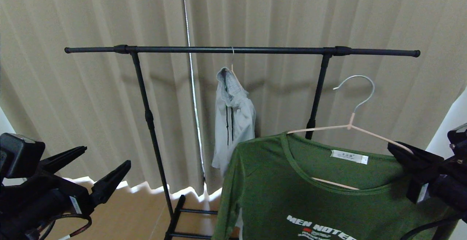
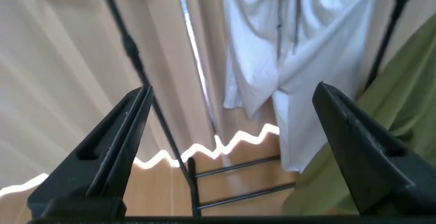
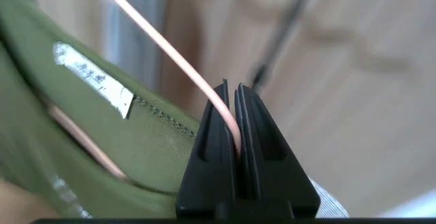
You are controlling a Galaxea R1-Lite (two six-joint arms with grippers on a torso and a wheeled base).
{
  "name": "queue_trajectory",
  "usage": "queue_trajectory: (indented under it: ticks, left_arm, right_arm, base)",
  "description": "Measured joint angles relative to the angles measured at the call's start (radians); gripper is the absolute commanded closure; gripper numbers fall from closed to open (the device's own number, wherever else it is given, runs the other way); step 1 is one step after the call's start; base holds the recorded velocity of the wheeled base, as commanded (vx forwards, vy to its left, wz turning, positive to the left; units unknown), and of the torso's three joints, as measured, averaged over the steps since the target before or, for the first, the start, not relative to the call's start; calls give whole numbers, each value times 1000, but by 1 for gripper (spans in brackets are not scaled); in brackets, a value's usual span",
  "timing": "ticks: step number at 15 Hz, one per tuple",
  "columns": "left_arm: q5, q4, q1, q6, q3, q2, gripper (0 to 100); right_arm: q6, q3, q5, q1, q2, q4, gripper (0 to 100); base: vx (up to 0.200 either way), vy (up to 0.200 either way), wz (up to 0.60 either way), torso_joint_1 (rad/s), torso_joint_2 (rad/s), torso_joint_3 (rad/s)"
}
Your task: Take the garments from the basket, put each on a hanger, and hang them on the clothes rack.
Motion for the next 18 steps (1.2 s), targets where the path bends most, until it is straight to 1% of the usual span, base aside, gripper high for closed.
queue_trajectory:
  ticks: [3,5,6,8,14,18]
  left_arm:
    - [0,1,0,0,4,-1,0]
    - [0,2,0,3,4,0,0]
    - [0,1,-1,3,7,0,0]
    - [0,0,-2,4,10,-1,0]
    - [1,-1,7,-1,2,-13,0]
    - [1,-1,8,-3,-1,-29,0]
  right_arm:
    - [-85,10,-1,-141,-23,-1,100]
    - [-117,8,-1,-237,-40,-3,100]
    - [-121,1,-1,-257,-48,-4,100]
    - [-121,-4,-6,-274,-58,-4,100]
    - [-121,2,-8,-279,-64,1,100]
    - [-122,5,-8,-279,-66,1,100]
  base:
    - [0,0,0,0,0,0]
    - [0,0,0,0,0,0]
    - [0,0,0,0,0,0]
    - [0,0,0,0,0,0]
    - [0,0,0,0,0,0]
    - [200,0,0,4,2,5]
